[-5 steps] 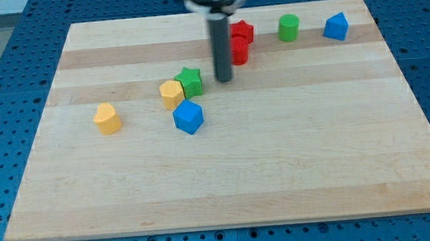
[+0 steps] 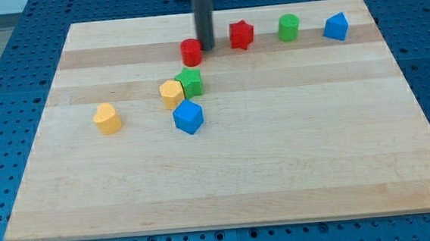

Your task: Move the red circle to the top left of the green star

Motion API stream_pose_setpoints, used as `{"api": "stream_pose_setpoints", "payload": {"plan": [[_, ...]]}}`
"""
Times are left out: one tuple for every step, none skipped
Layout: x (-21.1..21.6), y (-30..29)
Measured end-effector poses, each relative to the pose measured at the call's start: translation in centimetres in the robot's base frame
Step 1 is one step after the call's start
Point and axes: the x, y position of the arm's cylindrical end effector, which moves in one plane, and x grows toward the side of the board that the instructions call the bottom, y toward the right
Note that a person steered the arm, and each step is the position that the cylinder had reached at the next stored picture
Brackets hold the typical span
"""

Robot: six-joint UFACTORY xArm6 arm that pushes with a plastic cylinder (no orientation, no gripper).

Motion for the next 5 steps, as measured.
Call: {"api": "stream_pose_setpoints", "payload": {"plan": [[4.1,-2.0],[2.1,-2.2],[1.6,-5.4],[4.7,-6.6],[5.0,-6.5]]}}
